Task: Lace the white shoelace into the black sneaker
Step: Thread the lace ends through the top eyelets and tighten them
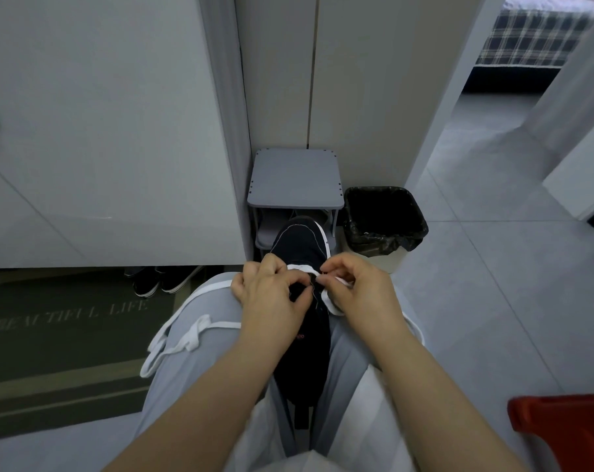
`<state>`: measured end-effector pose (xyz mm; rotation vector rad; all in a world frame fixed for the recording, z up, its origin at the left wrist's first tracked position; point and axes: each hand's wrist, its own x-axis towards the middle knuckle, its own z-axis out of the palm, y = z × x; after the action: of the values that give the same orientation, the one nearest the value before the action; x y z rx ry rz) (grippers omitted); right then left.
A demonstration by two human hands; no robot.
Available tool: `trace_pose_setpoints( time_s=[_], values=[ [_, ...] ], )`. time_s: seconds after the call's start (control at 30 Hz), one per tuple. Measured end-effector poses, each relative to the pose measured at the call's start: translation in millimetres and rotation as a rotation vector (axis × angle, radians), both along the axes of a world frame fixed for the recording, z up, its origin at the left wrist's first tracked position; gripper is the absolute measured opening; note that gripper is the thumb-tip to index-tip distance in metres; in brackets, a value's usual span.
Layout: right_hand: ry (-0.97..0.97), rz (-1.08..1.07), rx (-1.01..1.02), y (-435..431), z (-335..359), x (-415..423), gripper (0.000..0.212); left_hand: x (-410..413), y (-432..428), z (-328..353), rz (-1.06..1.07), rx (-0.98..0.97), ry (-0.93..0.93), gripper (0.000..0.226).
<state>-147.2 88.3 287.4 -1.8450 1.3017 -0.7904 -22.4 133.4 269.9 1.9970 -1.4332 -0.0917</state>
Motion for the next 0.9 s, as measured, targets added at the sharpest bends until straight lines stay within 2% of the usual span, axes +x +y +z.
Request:
trace_pose_setpoints(
  time_s=[0.07, 0.17, 0.27, 0.37, 0.47, 0.53, 0.63, 0.73, 0.8, 0.9],
  values=[
    [-0.012, -0.044, -0.034, -1, 0, 0, 0.013, 2, 4, 1, -0.023, 0.015, -0.024, 0.003],
    [0.071, -0.027, -0.05, -6, 3, 2, 0.024, 12, 14, 6, -0.082, 0.043, -0.052, 0.003],
    [0.12, 0.032, -0.051, -9, 7, 6, 0.026, 24, 27, 21, -0.16, 0.089, 0.036, 0.006],
    [0.145, 0.076, -0.015, -9, 10, 10, 0.025, 34, 40, 41, -0.273, 0.124, 0.291, 0.011],
    [0.216, 0.112, -0.014, -9, 15, 14, 0.021, 35, 48, 58, -0.365, 0.112, 0.718, 0.014],
    [0.308, 0.117, 0.0, -11, 21, 18, 0.016, 32, 48, 60, -0.387, 0.099, 0.923, 0.014],
    [0.478, 0.151, 0.018, -16, 30, 25, 0.016, 28, 42, 54, -0.357, 0.111, 1.043, 0.012],
    [0.479, 0.186, 0.044, -20, 38, 26, 0.022, 26, 35, 50, -0.313, 0.049, 1.202, 0.018],
    [0.447, 0.207, 0.049, -21, 42, 23, 0.029, 26, 33, 51, -0.281, 0.016, 1.157, 0.022],
    [0.335, 0.261, 0.058, -21, 45, 17, 0.026, 33, 32, 50, -0.254, 0.082, 0.776, 0.019]
  ],
)
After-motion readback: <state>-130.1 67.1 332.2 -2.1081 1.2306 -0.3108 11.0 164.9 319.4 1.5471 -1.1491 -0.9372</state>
